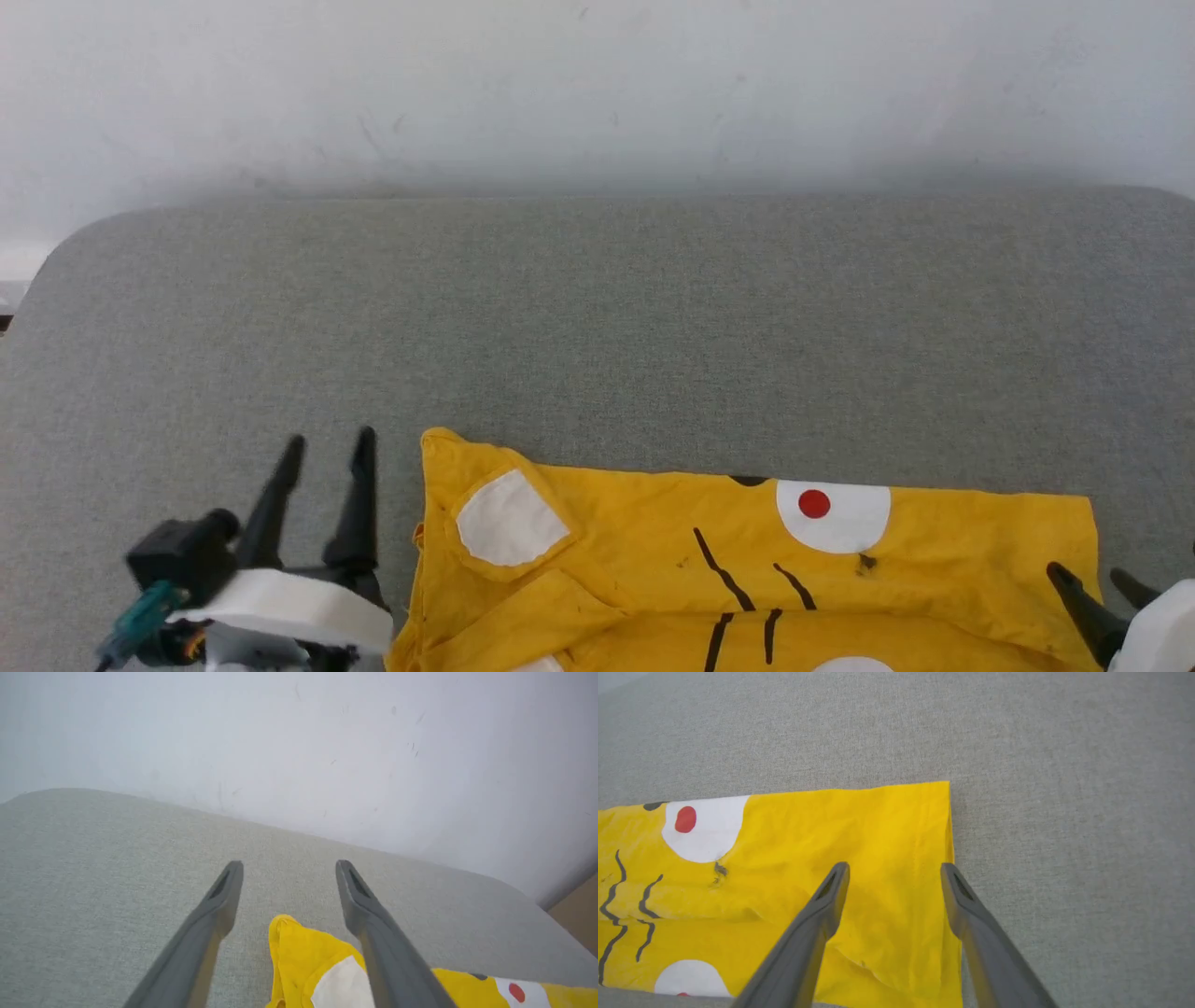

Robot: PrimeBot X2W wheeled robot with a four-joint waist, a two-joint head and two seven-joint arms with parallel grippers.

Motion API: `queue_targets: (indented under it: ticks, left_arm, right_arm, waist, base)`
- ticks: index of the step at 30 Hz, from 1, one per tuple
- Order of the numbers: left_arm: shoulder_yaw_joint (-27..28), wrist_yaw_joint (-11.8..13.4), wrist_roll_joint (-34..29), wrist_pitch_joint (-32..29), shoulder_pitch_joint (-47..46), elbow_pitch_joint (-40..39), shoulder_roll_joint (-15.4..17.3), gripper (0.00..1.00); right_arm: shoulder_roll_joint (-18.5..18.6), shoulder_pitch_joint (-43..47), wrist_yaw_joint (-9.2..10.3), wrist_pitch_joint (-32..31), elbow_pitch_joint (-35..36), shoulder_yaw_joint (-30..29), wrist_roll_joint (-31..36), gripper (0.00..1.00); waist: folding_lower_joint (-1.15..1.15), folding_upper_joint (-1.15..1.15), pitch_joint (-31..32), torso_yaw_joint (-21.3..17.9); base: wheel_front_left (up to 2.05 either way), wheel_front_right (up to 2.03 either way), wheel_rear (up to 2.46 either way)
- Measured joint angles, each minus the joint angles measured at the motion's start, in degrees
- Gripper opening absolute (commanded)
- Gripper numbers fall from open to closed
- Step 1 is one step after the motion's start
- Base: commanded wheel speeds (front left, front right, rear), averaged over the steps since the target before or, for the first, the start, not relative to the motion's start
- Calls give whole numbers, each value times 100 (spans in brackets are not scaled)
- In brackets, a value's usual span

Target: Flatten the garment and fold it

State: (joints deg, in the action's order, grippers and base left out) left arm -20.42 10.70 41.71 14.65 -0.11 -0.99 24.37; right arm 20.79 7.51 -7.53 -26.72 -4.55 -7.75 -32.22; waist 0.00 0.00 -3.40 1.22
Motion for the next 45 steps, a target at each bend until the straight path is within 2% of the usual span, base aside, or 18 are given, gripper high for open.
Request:
queue_targets:
  ticks: [4,10,16,21,22,23,28,34,42,45]
  left_arm:
    - [1074,37,-854,8,196,-515,-731,100]
    - [1770,-488,-2007,8,511,-727,-1319,100]
    - [2124,-969,-2477,8,590,-637,-1705,100]
    - [2270,-1243,-2725,8,582,-511,-1902,100]
    - [2297,-1279,-2761,8,578,-498,-1930,100]
    - [2323,-1318,-2784,8,570,-482,-1954,100]
    - [2409,-1434,-2875,8,522,-350,-2051,100]
    - [2484,-1560,-2908,8,450,-212,-2089,100]
    - [2462,-1668,-2907,8,450,7,-2118,100]
    - [2438,-1672,-2907,8,451,54,-2120,100]
  right_arm:
    - [-635,60,-1,-36,-185,-549,460,100]
    - [-1205,69,-1,-30,-587,-1163,984,100]
    - [-1319,-54,-8,-11,-856,-1369,1162,100]
    - [-1295,-138,-10,21,-1038,-1347,1135,100]
    - [-1274,-143,-9,21,-1056,-1321,1083,36]
    - [-1254,-146,-8,21,-1058,-1287,1022,0]
    - [-1133,-199,8,79,-1050,-1072,799,0]
    - [-951,-258,-16,226,-1046,-1079,800,0]
    - [-292,-397,-8,308,-1288,-1545,910,0]
    - [-231,-396,-8,277,-1233,-1482,889,0]
  waist:
    - [0,0,-26,41]
    - [0,0,-98,149]
    - [0,0,-193,247]
    - [0,0,-311,311]
    - [-1,0,-337,322]
    - [-1,0,-362,331]
    - [0,0,-447,344]
    - [1,0,-383,313]
    - [1,0,-223,328]
    - [1,0,-155,357]
  base:
    - [0,0,0]
    - [0,0,0]
    - [0,0,0]
    - [0,0,0]
    - [0,0,0]
    - [0,0,0]
    - [0,0,0]
    - [0,0,0]
    - [0,0,0]
    - [0,0,0]
